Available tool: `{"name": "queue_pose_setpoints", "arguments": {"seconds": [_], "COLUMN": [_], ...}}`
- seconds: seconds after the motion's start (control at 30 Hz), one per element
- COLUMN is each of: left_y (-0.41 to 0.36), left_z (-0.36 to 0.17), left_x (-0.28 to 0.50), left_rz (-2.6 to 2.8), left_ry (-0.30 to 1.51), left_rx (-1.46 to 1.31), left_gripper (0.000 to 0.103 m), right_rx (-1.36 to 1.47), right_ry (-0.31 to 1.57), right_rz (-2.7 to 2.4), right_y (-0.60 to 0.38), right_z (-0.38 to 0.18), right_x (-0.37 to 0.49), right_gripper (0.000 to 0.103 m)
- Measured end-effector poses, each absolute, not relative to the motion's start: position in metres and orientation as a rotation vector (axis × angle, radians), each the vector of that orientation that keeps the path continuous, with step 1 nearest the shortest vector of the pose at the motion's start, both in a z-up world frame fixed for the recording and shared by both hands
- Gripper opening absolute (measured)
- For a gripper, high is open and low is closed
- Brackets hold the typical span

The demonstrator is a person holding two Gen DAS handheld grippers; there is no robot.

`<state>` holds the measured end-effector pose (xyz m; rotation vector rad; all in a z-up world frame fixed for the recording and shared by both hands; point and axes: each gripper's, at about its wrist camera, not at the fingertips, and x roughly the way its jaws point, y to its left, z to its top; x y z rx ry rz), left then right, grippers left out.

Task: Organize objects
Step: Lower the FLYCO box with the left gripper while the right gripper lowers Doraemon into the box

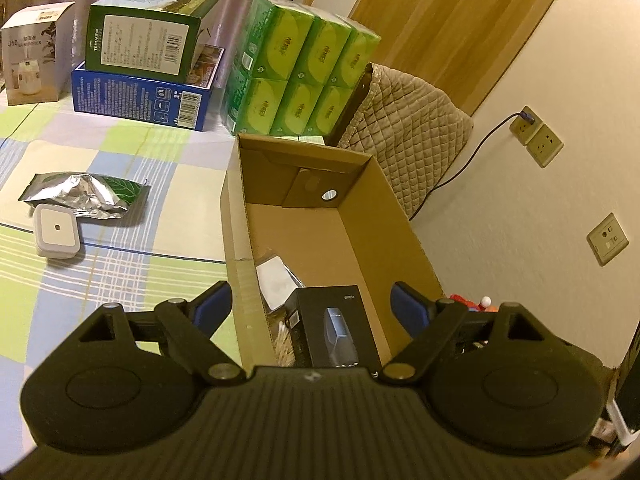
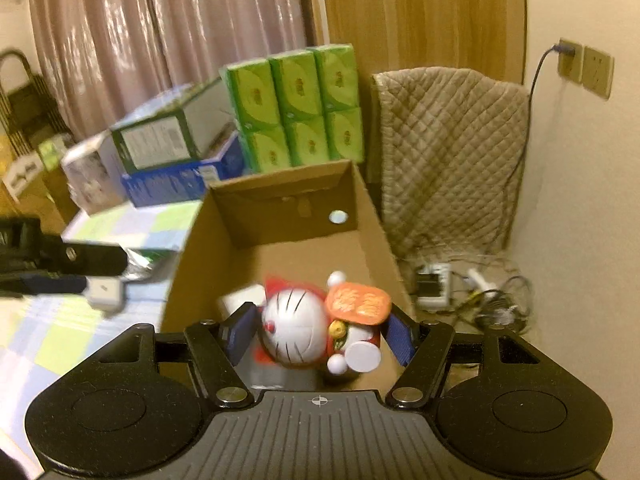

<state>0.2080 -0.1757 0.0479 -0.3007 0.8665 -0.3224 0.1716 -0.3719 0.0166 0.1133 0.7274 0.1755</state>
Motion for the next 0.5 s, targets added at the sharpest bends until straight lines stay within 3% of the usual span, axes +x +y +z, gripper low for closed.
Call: {"name": "queue_pose_setpoints", "arguments": {"seconds": [0.17,0.5], "left_y": [-0.170,-0.155], "left_z": [0.048,0.042], "left_x": [0.205,0.195], "left_rz": [-0.320,-0.299], "left_ry": [0.858,0.862], "left_rx": [-0.295,-0.306], "left_gripper": [0.084,0.084], "right_rx": [0.150,0.140], "right_ry": [0.707,0.729], "right_rz": [0.169,0.141], "right_y": [-0.375,-0.374], "right_z": [0.022,0.017], "right_x": [0.172,0.158], "right_gripper": [0.076,0.076]}}
